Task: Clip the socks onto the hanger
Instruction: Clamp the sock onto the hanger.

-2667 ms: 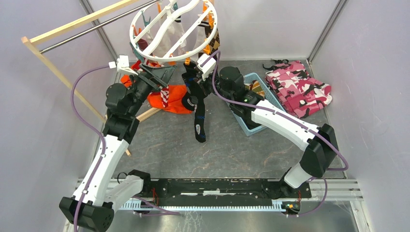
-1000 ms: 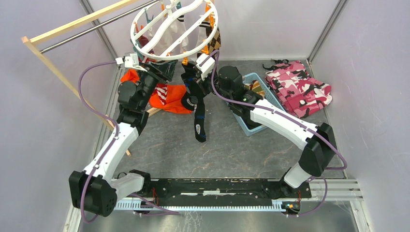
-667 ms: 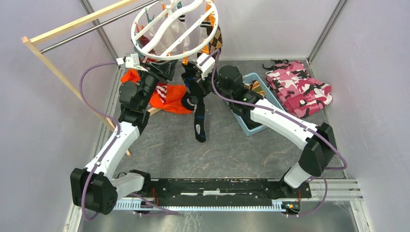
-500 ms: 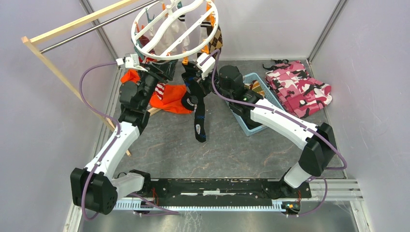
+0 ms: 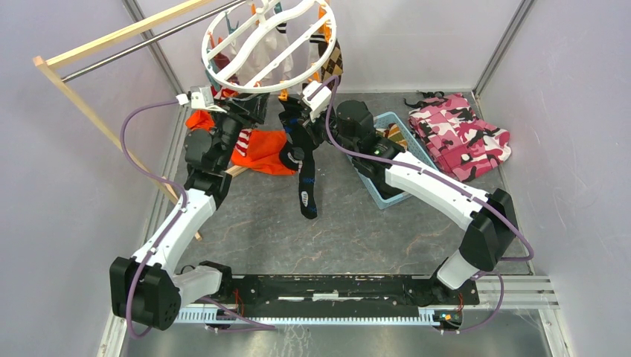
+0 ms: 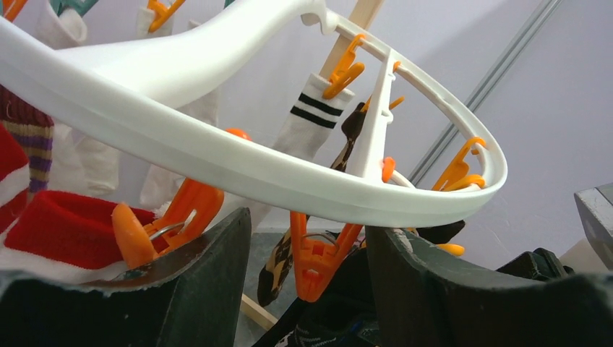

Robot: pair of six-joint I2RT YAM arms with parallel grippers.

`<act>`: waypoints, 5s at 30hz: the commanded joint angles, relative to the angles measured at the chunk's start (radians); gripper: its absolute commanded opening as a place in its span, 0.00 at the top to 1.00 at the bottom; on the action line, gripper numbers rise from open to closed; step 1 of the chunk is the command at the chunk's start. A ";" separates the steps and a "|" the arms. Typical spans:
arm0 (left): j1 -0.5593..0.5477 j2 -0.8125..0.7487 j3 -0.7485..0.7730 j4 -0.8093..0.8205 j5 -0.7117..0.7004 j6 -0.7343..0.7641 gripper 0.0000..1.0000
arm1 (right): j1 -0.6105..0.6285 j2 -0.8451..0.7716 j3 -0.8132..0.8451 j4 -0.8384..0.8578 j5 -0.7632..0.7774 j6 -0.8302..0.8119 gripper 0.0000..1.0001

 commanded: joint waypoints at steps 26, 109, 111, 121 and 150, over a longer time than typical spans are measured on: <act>0.000 0.040 0.039 0.139 0.025 0.075 0.48 | -0.006 0.003 0.049 0.018 0.009 0.008 1.00; 0.000 0.040 0.069 0.206 0.101 0.193 0.84 | -0.020 0.004 0.069 0.010 0.007 0.011 1.00; -0.001 0.039 0.075 0.192 0.099 0.184 0.89 | -0.020 0.003 0.070 0.010 0.006 0.011 1.00; -0.003 0.035 0.143 0.037 0.041 0.085 0.98 | -0.021 -0.031 0.082 0.013 -0.124 -0.007 1.00; -0.015 0.010 0.185 -0.103 -0.029 0.024 0.98 | 0.028 0.072 0.315 -0.124 -0.118 0.075 1.00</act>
